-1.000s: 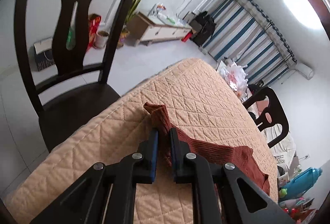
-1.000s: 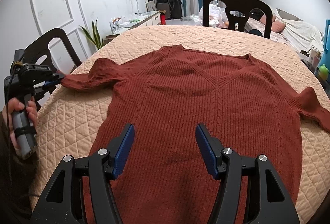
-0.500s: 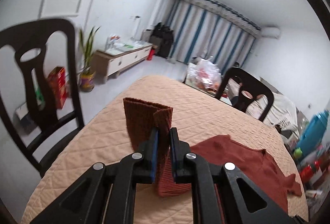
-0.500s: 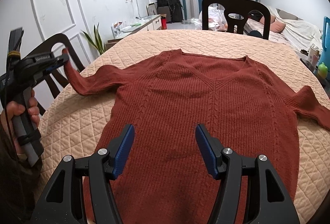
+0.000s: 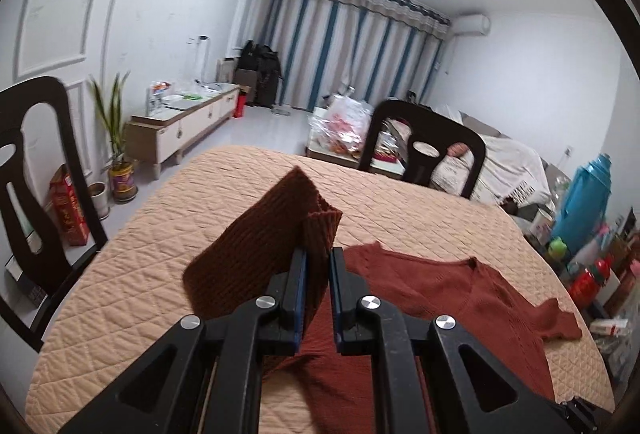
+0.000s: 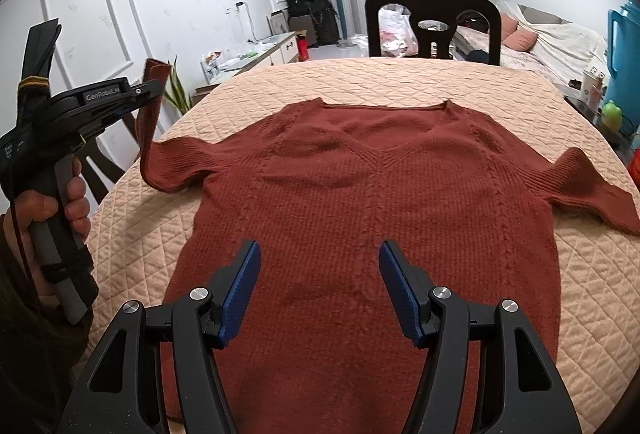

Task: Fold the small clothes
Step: 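Close the left gripper on the sleeve cuff and lift it, then carry the sleeve across the sweater body and open the left gripper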

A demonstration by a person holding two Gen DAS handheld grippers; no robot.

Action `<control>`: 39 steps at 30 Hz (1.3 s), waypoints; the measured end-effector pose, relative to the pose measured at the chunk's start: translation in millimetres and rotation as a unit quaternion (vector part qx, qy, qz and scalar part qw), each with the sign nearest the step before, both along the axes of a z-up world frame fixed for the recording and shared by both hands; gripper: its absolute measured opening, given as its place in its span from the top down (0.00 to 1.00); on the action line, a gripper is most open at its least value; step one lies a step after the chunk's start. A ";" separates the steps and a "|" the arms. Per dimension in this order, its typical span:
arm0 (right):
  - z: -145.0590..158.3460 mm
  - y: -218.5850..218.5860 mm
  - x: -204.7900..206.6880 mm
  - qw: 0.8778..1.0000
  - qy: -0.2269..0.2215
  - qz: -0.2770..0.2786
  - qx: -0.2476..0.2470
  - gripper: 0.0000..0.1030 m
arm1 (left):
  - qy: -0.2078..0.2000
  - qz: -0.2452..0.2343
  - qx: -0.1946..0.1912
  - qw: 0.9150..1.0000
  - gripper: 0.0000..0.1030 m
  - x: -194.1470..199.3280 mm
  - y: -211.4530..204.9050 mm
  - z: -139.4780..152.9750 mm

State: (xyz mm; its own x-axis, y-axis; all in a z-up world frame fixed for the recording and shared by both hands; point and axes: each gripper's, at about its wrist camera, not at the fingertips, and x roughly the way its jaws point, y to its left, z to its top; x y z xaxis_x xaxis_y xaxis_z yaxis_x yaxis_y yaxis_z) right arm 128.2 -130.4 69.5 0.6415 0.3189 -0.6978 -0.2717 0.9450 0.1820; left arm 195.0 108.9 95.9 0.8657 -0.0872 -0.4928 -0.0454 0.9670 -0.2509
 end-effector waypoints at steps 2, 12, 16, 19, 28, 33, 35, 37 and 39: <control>-0.2 -3.7 1.4 1.000 0.000 -0.004 0.001 0.40 | 0.006 -0.016 -0.008 1.000 0.88 4.5 -7.7 -2.3; -1.0 -22.0 -0.7 1.000 0.000 -0.021 0.004 0.40 | 0.019 -0.064 0.000 0.998 0.88 22.9 -50.8 -8.7; -3.0 -32.7 -0.5 0.999 0.004 -0.032 0.008 0.40 | 0.029 -0.080 0.007 0.996 0.88 28.9 -70.5 -13.8; -3.9 -40.3 -0.3 0.999 0.008 -0.040 0.013 0.40 | 0.036 -0.096 0.011 0.995 0.88 29.8 -84.8 -17.3; -5.3 -54.4 -2.0 0.998 0.014 -0.055 0.022 0.40 | 0.058 -0.126 0.033 0.990 0.88 35.7 -123.5 -32.0; -7.2 -59.8 -2.7 0.998 0.020 -0.063 0.023 0.40 | 0.076 -0.141 0.037 0.986 0.88 37.5 -131.2 -39.5; -7.7 -60.3 -1.6 0.997 0.023 -0.065 0.025 0.40 | 0.082 -0.155 0.037 0.984 0.87 36.7 -132.8 -41.6; -7.8 -60.9 -1.4 0.997 0.024 -0.066 0.025 0.40 | 0.090 -0.168 0.027 0.981 0.85 36.9 -132.8 -42.8; -8.3 -60.6 -0.8 0.997 0.023 -0.067 0.022 0.40 | 0.097 -0.174 0.020 0.980 0.81 36.9 -132.5 -42.9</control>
State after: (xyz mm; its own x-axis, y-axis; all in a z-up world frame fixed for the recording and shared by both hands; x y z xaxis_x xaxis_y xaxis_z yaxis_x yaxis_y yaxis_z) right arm 127.3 -191.1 61.2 0.6471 0.2640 -0.7152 -0.1345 0.9630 0.2337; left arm 231.9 -23.6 52.9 0.6774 -0.3369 -0.6539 0.2456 0.9415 -0.2307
